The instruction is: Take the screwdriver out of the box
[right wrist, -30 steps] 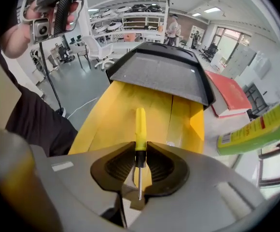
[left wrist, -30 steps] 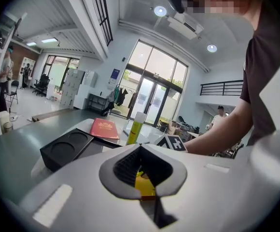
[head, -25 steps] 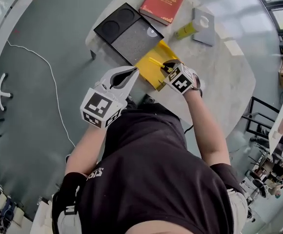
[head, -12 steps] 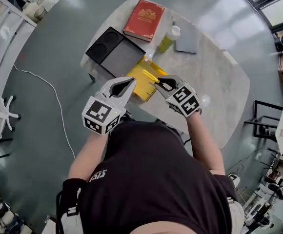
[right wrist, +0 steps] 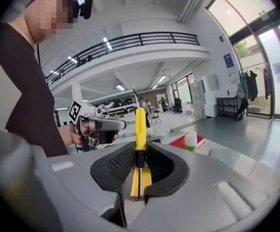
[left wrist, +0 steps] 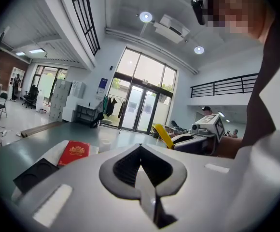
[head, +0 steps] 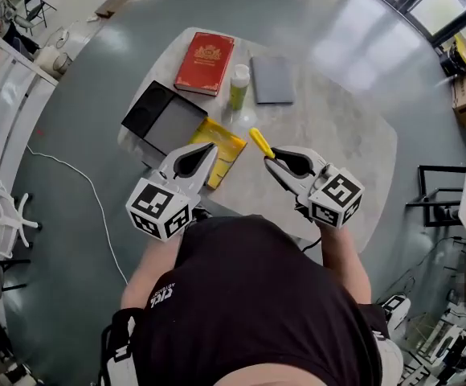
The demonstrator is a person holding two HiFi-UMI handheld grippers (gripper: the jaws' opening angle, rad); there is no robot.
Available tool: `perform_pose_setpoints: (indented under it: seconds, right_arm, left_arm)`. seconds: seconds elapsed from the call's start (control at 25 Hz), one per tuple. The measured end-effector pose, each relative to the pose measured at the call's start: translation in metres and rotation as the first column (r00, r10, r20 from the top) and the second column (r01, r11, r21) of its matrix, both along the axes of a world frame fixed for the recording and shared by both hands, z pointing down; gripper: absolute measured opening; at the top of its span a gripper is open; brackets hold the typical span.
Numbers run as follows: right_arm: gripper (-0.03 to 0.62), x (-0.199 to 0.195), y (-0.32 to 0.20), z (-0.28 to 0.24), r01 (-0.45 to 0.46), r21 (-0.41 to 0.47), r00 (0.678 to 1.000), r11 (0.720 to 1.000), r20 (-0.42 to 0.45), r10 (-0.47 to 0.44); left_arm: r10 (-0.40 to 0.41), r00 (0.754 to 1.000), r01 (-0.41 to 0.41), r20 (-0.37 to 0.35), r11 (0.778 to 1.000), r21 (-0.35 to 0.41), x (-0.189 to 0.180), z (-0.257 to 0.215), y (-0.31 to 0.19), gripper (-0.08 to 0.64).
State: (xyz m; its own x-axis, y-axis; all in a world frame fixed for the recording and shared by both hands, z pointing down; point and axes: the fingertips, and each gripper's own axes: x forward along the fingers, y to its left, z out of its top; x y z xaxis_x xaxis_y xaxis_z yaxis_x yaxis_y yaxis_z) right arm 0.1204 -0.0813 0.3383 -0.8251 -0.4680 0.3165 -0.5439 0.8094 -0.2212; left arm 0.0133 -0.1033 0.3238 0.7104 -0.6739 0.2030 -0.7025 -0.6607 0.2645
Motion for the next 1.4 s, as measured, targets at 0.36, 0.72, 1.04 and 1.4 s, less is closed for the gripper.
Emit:
perform_pose_setpoints:
  seconds: [0.36,0.72,1.04,1.4]
  right_arm:
    - [0.086,0.042,0.011,-0.079,-0.084,0.123,0.972,0.989,0.228,0.054]
    - [0.086,0.044,0.017,-0.121,-0.104,0.258,0.955,0.961,0.295,0.025]
    - [0.086,0.049,0.018,-0.115,-0.121,0.272,0.966,0.955,0.252,0.051]
    - [0.086,0.058,0.013,-0.102,-0.145,0.240,0.962,0.960,0.259,0.081]
  left_arm:
    - [0.098,0.995,-0.097,-0.006,0.992,0.076,0.044,-0.045,0.006,0.000]
    - [0.108,0.994,-0.109,0.018,0.984,0.138,0.045,-0.068,-0.002,0.000]
    - [0.136,0.991,-0.134,-0.003,0.979,0.155,0.055,-0.077,-0.002,0.001]
    - [0.116,0.993,-0.115,-0.001,0.984,0.138,0.052,-0.070,-0.004,0.001]
